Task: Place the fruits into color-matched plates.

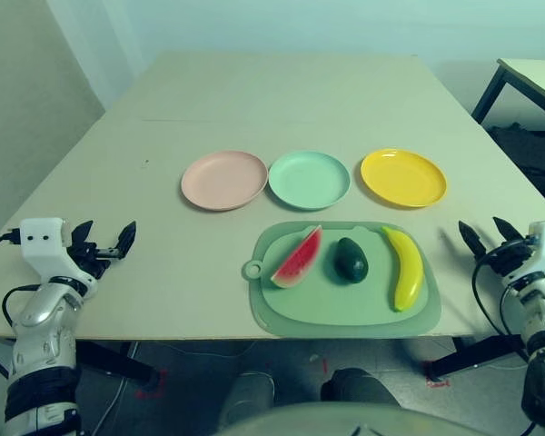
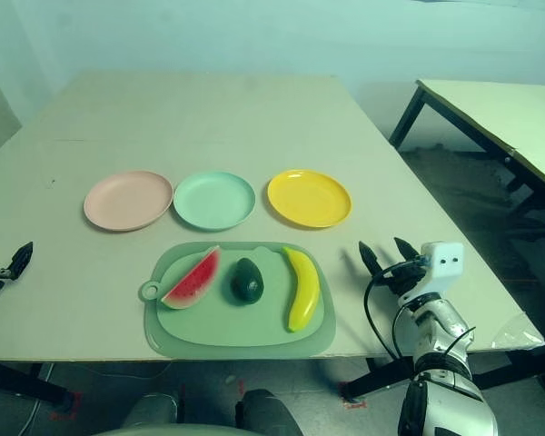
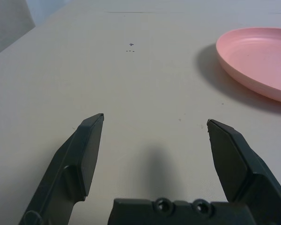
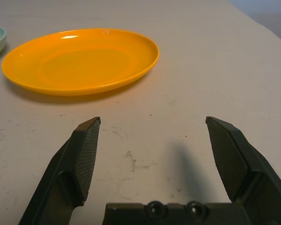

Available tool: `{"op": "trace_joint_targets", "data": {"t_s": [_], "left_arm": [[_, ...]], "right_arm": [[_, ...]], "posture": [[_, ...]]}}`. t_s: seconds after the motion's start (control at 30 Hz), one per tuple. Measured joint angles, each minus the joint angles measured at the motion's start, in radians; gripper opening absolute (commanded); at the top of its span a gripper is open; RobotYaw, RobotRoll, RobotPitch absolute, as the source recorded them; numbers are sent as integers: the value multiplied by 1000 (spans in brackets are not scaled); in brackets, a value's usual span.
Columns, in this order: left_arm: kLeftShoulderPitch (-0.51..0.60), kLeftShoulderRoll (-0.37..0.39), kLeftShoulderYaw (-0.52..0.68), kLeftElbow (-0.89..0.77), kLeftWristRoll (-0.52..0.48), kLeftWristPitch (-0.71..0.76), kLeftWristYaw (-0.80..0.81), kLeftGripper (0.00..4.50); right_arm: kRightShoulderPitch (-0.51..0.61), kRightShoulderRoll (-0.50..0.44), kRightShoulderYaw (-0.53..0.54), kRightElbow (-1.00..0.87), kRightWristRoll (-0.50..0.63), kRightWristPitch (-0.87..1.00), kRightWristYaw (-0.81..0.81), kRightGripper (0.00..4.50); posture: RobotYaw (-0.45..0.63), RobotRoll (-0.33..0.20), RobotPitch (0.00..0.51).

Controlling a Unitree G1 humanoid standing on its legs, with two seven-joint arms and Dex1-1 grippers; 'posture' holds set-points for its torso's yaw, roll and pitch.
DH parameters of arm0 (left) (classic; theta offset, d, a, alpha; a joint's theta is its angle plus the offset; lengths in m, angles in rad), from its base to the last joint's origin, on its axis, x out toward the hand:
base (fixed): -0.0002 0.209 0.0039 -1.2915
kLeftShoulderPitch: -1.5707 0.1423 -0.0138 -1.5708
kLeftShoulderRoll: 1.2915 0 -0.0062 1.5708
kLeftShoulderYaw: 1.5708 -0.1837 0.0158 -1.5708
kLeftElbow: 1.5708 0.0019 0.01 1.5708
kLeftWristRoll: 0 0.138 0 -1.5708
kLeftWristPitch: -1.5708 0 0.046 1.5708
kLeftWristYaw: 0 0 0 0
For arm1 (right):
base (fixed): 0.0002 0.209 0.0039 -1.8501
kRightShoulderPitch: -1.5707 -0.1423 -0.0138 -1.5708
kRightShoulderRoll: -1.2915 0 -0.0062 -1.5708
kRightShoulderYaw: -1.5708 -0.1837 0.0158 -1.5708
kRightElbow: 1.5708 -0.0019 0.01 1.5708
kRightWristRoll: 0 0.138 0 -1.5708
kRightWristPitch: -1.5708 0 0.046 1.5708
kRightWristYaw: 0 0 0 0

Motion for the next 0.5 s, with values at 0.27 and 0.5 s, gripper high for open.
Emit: {"op": "trace_joint_targets", "data": {"t_s": [0.27, 0.5], "left_arm": [[45, -1, 19, -71, -6, 19, 8, 4482], [102, -47, 49, -141, -53, 50, -1, 4482]], "right_arm": [[0, -2, 0, 3, -1, 1, 1, 4500], [-1, -50, -1, 4, -1, 10, 9, 4500]], "posture": [[76, 0, 11], [43, 0, 0]]}}
